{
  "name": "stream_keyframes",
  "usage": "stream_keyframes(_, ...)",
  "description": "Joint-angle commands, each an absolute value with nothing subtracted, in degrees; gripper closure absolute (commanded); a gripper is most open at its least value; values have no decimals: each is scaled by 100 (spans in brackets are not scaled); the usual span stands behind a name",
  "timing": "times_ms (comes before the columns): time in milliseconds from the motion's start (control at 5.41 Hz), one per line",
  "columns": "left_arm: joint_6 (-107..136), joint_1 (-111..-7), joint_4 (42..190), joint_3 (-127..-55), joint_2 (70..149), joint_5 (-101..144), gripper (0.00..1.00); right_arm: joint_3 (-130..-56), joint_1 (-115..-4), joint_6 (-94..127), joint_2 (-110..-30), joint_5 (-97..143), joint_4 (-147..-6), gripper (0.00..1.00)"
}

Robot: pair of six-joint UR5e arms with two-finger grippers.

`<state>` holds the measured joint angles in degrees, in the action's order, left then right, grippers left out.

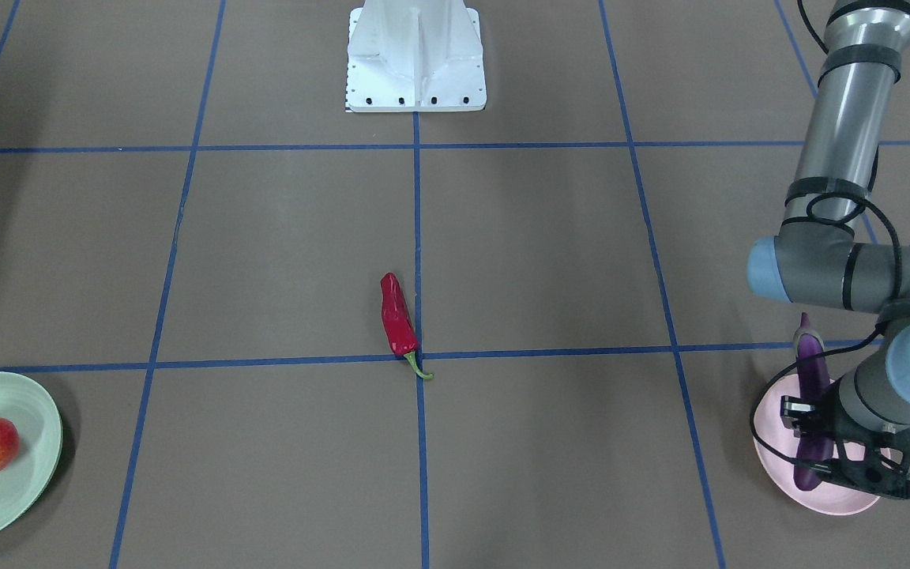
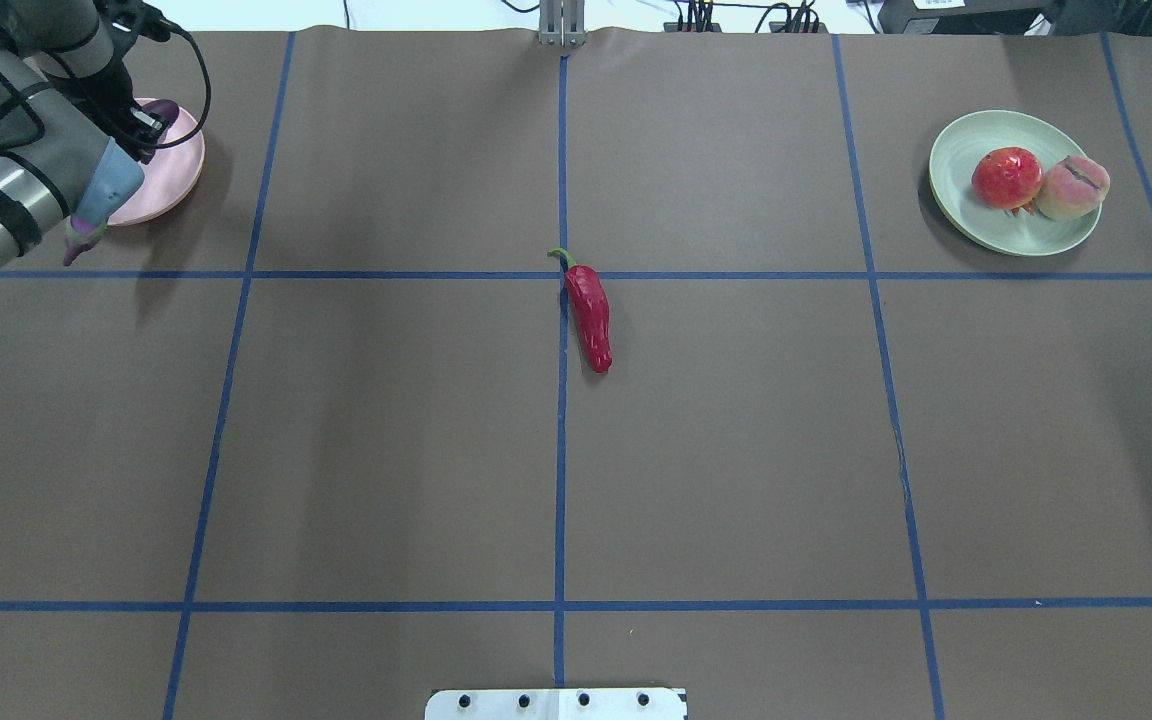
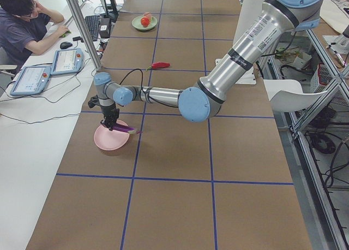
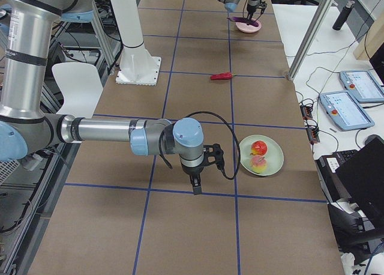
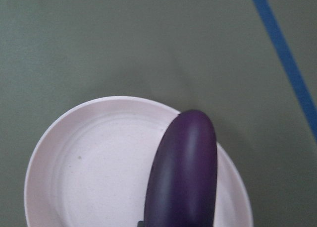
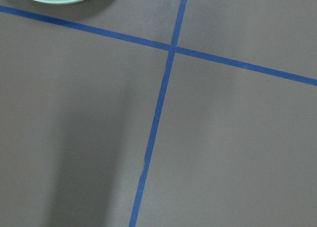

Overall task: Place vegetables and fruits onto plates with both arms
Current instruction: 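Carry the eggplant to the pink plate and release it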

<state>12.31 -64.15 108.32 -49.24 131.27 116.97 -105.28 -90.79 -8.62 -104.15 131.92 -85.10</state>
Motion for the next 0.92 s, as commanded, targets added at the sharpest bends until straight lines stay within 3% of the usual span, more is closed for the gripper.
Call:
stream_keyframes(0,1265,-6530,11345,-4413,13140,11672,0,-10529,-9079,-853,-10415,13192,-8508,0)
stream_keyframes(185,1353,-6609,11312,-4534,13235,11715,0,-10529,-9070,-853,-10406,13192,-8508,0)
stream_keyframes(555,2453,-6584,10673,-5776,13237,12269,0,-10529,-9070,-826,-10371,13201,-8508,0)
stream_keyframes(740,3723,-6078,10670,-6175,13280,12243,0,-10529,-9070,-826,-10371,13201,-8508,0)
